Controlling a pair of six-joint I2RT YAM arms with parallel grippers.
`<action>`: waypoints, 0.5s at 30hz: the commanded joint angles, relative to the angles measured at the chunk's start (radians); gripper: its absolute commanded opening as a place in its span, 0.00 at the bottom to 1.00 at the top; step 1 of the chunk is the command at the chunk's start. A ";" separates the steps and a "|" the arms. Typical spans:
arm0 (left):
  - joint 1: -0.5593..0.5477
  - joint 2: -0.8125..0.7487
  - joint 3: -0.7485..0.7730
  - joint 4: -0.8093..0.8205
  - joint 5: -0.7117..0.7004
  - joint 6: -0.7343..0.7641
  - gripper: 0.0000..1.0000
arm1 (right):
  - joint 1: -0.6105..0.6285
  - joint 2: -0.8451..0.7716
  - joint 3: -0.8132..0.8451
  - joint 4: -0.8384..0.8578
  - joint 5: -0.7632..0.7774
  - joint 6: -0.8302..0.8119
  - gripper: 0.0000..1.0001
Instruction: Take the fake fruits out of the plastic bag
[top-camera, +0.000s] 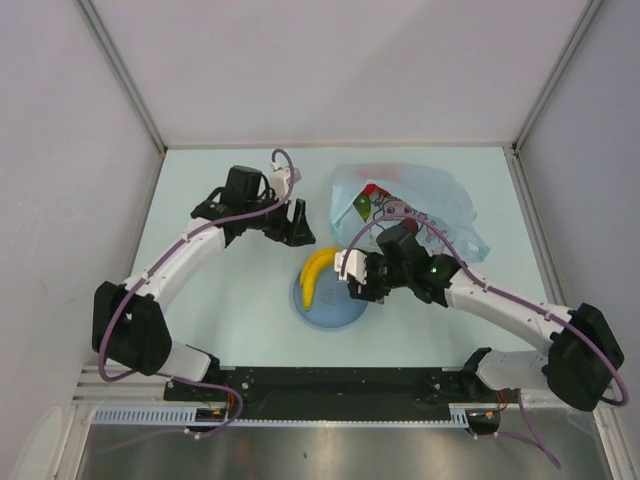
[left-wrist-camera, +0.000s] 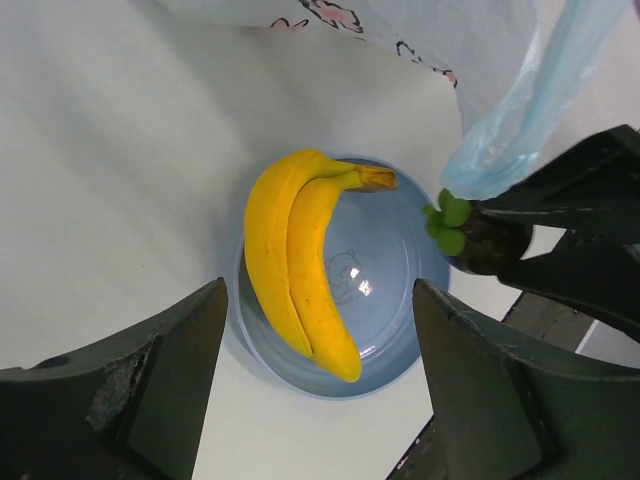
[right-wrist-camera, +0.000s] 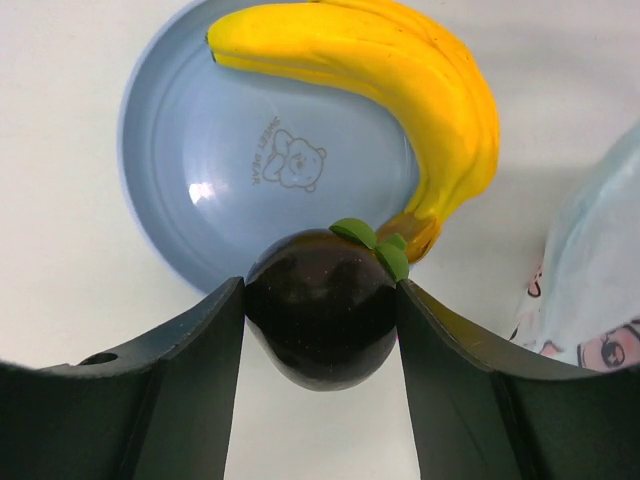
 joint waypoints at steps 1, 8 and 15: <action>-0.005 -0.059 0.014 0.021 0.033 -0.002 0.79 | -0.005 0.049 0.005 0.137 -0.045 -0.081 0.32; -0.005 -0.075 0.007 0.011 0.013 0.022 0.80 | -0.005 0.112 0.003 0.216 -0.109 -0.088 0.32; -0.005 -0.085 -0.006 -0.012 0.027 0.011 0.79 | 0.019 0.207 0.005 0.305 -0.074 -0.079 0.36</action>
